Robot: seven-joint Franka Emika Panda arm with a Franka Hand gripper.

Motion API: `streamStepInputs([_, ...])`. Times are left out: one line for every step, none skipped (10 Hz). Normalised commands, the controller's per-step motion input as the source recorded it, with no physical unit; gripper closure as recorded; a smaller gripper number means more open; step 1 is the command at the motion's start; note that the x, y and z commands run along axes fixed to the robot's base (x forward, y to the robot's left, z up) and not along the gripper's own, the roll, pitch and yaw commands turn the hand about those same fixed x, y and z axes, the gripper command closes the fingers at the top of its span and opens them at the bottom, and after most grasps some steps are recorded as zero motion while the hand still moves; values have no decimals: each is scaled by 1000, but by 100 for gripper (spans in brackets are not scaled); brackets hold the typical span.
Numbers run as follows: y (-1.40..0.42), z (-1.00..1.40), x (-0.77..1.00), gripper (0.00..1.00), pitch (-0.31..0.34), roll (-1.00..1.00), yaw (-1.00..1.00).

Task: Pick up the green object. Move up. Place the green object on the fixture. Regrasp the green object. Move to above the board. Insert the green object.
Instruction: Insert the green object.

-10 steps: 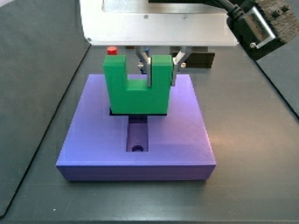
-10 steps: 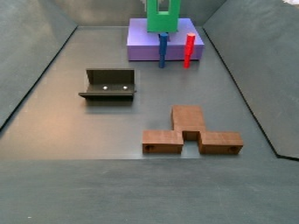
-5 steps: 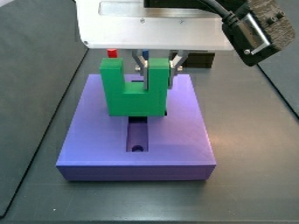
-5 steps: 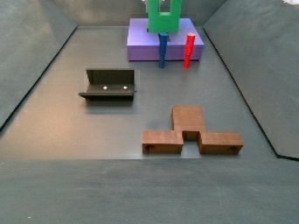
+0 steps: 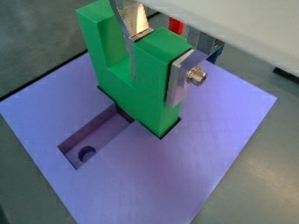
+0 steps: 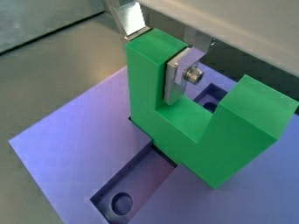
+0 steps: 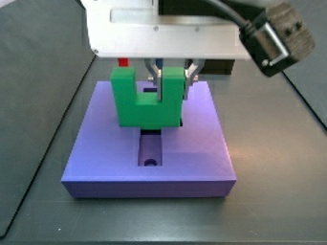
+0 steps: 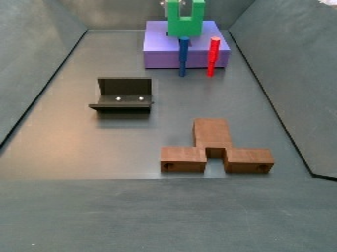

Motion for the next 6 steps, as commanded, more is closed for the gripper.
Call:
streamStepInputs([0,-511,117,100,0,0,0])
streamStepInputs([0,-591,137,100,54,119,0])
streamStepInputs([-74,-626,220,100,157,264,-31])
streamStepInputs([-149,-586,291,100,183,277,-49])
streamStepInputs([-114,-463,246,100,133,176,-29])
streamStepInputs([0,0,0,100,0,0,0])
